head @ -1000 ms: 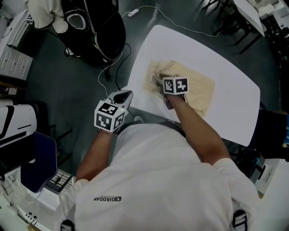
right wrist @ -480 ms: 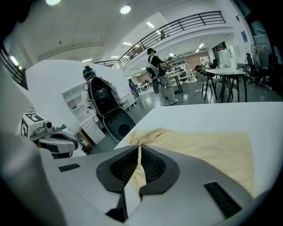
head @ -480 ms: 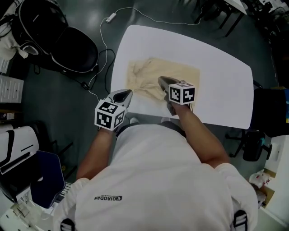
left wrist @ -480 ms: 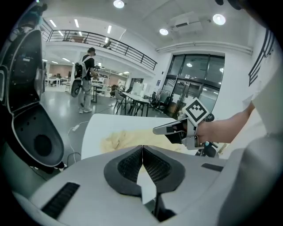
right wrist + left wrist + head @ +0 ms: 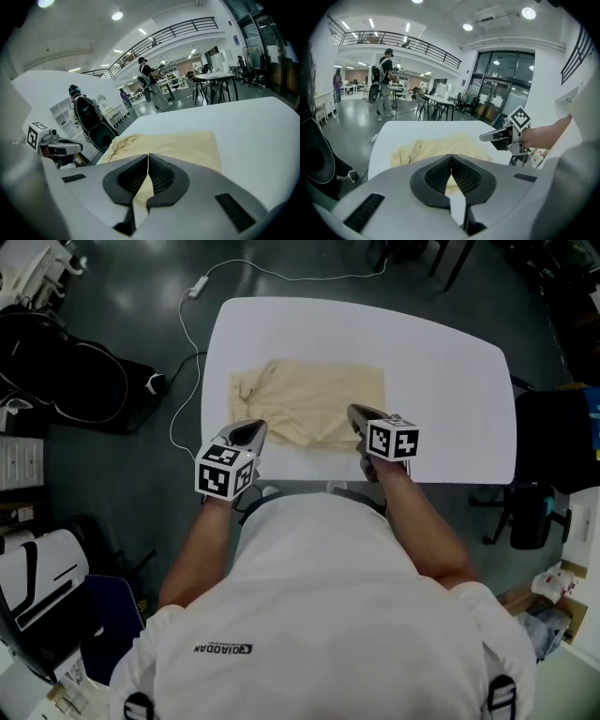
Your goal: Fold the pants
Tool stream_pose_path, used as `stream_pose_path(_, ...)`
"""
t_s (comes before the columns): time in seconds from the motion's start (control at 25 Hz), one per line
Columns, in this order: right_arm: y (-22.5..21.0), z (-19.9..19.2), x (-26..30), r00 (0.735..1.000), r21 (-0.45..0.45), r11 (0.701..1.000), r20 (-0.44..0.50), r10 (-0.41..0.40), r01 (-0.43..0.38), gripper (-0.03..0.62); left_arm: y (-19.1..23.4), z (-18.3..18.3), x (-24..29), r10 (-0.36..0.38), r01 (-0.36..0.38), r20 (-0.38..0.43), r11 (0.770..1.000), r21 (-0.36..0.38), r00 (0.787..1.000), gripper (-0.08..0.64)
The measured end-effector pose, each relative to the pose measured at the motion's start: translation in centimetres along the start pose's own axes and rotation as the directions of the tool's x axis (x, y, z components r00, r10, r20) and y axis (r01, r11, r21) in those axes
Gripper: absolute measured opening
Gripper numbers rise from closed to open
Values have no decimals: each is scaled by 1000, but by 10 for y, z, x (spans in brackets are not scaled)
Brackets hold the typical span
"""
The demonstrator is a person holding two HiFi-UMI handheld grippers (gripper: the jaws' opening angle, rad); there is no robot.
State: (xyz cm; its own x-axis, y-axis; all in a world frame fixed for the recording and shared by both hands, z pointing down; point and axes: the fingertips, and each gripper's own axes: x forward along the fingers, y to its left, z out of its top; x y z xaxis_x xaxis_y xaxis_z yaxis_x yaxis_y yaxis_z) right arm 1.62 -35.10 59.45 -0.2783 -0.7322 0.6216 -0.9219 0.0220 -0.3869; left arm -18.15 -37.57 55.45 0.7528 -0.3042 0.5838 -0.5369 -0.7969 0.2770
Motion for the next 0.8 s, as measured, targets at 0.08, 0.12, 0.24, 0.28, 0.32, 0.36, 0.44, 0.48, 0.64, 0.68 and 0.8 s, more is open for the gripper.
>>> stream_pose_path(0.08,-20,-1,-9,1000,21,1000,9,-23,23,25,-6,4,9,-4,4,-8,1000,7,1000,28)
stream_pose_path(0.12,-30,-1,-12,999,34,999,14,-36,36,25,-10,6,13,-7,7,-11,1000,10,1000,28)
stream_pose_path(0.24,-63,-4,-21,996,73,994,27,-87,85,25,-19,9,21,-14,14,-27,1000,18,1000,28)
stream_pose_path(0.28,-74,-6,-22,994,84,991,27,-105,102,25,-21,8,23,-14,15,-33,1000,20,999,28)
stream_pose_path(0.32,-85,-8,-23,992,93,988,24,-125,122,26,-23,8,25,-12,13,-39,1000,21,999,28)
stream_pose_path(0.36,-96,-10,-23,989,103,984,18,-145,143,31,-23,7,26,-10,11,-44,1000,21,999,28)
stream_pose_path(0.44,-116,-17,-22,984,128,976,-2,-176,175,57,-24,4,30,-3,4,-54,1000,19,999,28)
stream_pose_path(0.48,-125,-23,-21,983,142,972,-14,-184,184,75,-25,3,31,1,0,-60,1000,19,998,28)
stream_pose_path(0.64,-151,-44,-14,979,192,961,-67,-192,202,123,-27,1,31,22,-21,-77,1000,14,997,28)
stream_pose_path(0.68,-156,-48,-12,978,201,958,-77,-194,205,136,-27,2,31,27,-26,-79,1000,11,997,28)
stream_pose_path(0.8,-171,-53,-5,977,232,950,-87,-192,208,163,-27,3,32,42,-42,-83,999,5,996,28)
